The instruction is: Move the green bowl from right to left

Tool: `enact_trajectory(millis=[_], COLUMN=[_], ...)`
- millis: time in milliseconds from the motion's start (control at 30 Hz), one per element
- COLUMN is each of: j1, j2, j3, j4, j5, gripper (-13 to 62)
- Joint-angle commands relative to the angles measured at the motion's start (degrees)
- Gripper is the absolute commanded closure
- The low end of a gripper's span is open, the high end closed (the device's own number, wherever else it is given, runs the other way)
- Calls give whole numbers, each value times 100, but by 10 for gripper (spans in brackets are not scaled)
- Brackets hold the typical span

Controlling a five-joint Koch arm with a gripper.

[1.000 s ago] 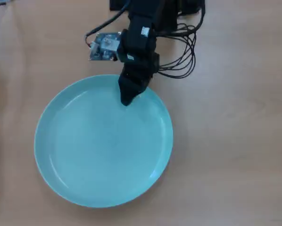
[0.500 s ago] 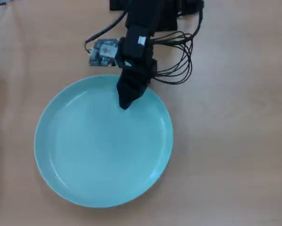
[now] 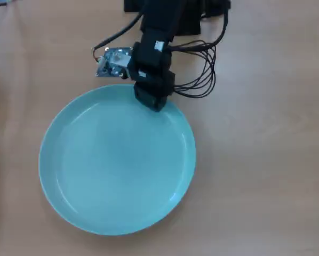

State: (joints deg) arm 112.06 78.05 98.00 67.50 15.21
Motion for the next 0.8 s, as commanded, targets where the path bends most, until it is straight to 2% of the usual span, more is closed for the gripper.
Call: enact_trajectory(millis=[0, 500, 767], j1=[9, -255, -914], j2=[-35, -88, -53], j3=[-255, -281, -483], j4=[-44, -246, -229], j5=[-35, -510, -650], gripper=[579, 573, 573])
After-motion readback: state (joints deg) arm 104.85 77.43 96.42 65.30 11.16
